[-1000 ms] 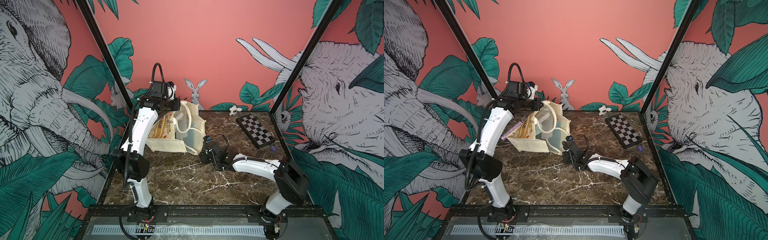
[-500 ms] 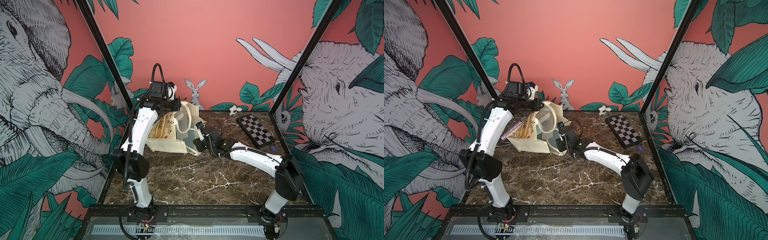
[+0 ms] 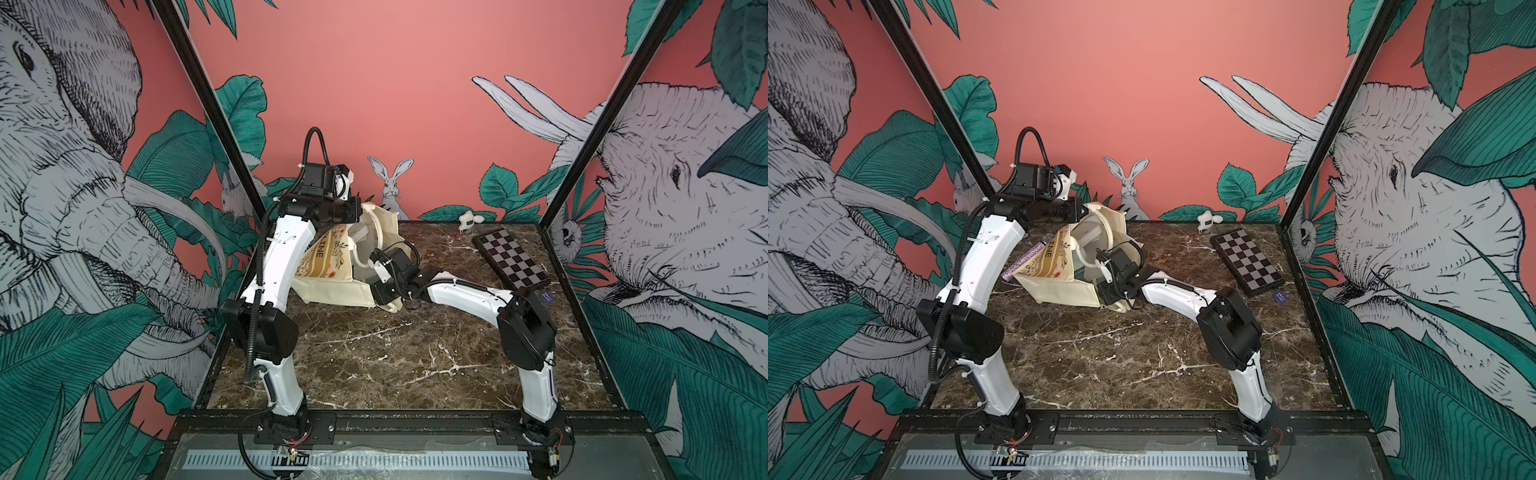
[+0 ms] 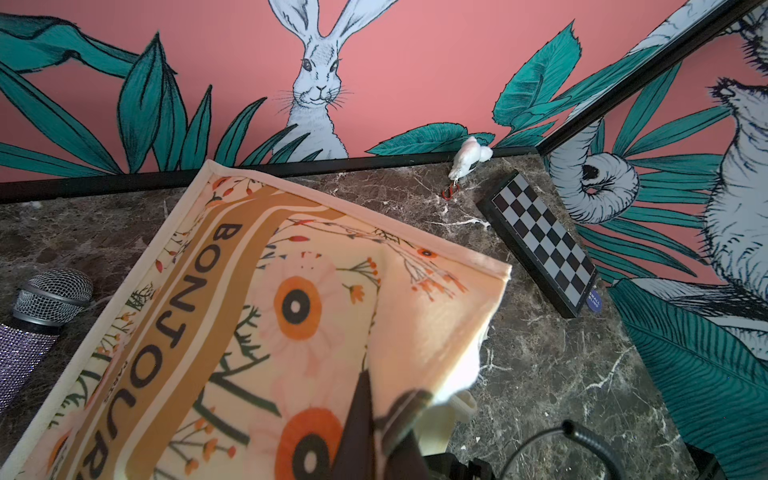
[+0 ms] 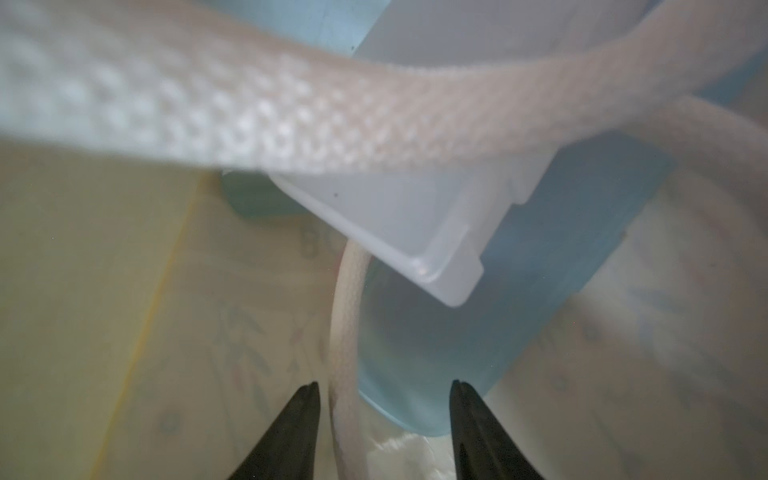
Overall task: Take out the pencil case from the canvas bag
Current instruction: Adjust the canvas bag at the center of the board.
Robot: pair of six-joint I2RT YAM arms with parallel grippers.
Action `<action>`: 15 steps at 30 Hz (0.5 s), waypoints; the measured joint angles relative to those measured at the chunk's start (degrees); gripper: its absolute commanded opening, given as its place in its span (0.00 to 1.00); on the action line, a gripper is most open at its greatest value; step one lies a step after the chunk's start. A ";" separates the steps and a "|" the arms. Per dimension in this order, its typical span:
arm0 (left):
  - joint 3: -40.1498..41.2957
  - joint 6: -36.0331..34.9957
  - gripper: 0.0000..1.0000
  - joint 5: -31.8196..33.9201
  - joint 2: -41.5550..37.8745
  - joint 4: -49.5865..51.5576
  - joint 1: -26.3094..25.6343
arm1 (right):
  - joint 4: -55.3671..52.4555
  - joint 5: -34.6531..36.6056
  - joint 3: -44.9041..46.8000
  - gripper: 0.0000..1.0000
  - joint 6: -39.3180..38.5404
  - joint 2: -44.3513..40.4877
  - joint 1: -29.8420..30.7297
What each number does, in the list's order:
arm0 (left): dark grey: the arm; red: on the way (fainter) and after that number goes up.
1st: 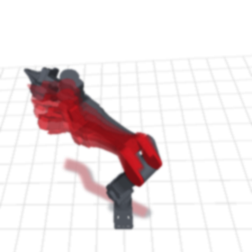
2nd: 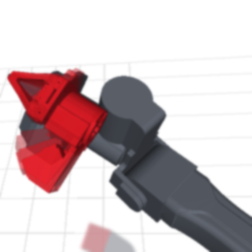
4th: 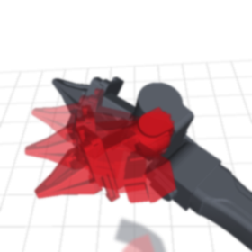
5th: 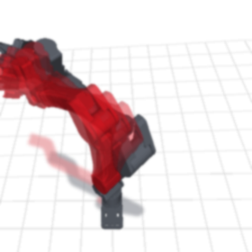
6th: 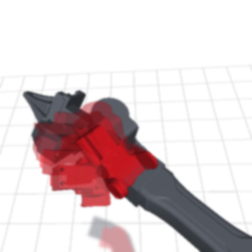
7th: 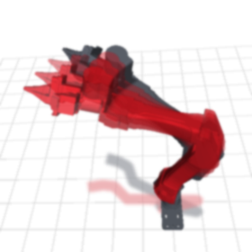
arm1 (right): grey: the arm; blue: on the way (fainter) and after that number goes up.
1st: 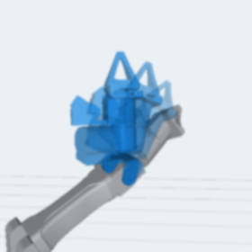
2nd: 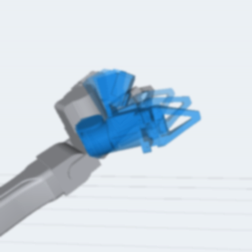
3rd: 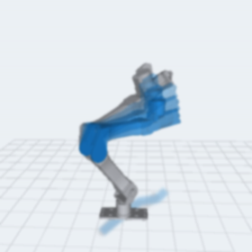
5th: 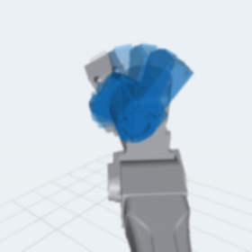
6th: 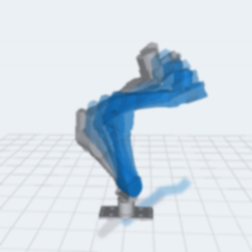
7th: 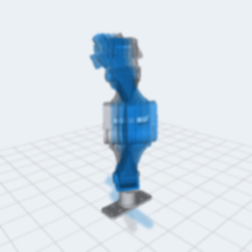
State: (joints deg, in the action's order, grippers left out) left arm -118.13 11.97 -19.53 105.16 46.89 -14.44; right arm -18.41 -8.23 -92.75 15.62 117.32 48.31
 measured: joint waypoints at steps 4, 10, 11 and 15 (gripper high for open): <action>0.00 0.00 0.00 0.00 0.00 0.00 0.00 | -1.70 -0.46 -4.37 0.54 0.00 3.74 0.00; 0.00 0.00 0.00 -0.04 0.00 0.07 0.00 | -4.52 0.00 -7.50 0.32 -0.13 6.43 0.00; 0.00 0.00 0.00 -0.02 0.00 0.07 0.00 | -4.76 0.07 -7.50 0.29 -0.13 6.40 0.00; 0.00 -0.02 0.00 0.02 0.00 0.09 0.00 | -4.98 0.39 -7.15 0.16 -0.13 6.08 0.00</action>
State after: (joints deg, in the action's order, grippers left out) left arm -118.13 11.94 -19.51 105.16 46.98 -14.44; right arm -23.40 -7.84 -99.90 15.49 123.39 48.31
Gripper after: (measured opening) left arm 0.055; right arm 0.210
